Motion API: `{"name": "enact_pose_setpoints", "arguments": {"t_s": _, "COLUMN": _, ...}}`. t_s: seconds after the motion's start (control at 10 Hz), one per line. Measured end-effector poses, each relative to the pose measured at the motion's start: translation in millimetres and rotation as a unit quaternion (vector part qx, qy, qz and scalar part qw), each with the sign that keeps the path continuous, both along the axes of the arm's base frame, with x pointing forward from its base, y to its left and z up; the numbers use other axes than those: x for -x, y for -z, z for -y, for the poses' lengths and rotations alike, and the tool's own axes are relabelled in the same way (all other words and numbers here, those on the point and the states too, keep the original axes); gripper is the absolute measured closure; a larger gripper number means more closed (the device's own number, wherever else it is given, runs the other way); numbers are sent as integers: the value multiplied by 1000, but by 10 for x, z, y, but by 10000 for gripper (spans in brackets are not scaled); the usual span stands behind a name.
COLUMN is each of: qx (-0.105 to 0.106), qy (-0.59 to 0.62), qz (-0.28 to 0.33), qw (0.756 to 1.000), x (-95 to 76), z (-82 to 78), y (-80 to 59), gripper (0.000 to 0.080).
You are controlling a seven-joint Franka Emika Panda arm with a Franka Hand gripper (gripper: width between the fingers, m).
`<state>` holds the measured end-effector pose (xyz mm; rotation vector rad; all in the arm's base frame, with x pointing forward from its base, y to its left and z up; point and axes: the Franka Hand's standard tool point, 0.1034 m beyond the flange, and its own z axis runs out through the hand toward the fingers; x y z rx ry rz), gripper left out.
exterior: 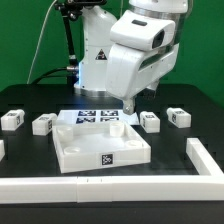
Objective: Assemble one leg
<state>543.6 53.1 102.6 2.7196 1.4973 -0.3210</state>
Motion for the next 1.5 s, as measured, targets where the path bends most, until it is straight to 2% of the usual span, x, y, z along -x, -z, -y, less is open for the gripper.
{"name": "enact_pose_setpoints", "arguments": {"t_s": 0.7, "qx": -1, "qy": -2, "qz": 1, "qw": 1000, "x": 4, "z": 0, "y": 7, "gripper": 150}}
{"name": "enact_pose_setpoints", "arguments": {"t_s": 0.8, "qx": -15, "qy": -38, "qz": 19, "qw": 999, "x": 26, "z": 29, "y": 40, "gripper": 150}}
{"name": "enact_pose_setpoints", "arguments": {"t_s": 0.9, "qx": -28, "qy": -73, "qz": 40, "qw": 996, "x": 127, "z": 97, "y": 105, "gripper": 150}}
{"name": "enact_pose_setpoints", "arguments": {"t_s": 1.1, "qx": -44, "qy": -127, "qz": 59, "qw": 989, "x": 266, "z": 228, "y": 225, "gripper": 150}}
{"name": "enact_pose_setpoints", "arguments": {"t_s": 1.2, "qx": -46, "qy": -141, "qz": 60, "qw": 987, "x": 284, "z": 275, "y": 237, "gripper": 150}}
{"name": "enact_pose_setpoints", "arguments": {"t_s": 1.5, "qx": -46, "qy": -135, "qz": 59, "qw": 988, "x": 290, "z": 272, "y": 244, "gripper": 150}}
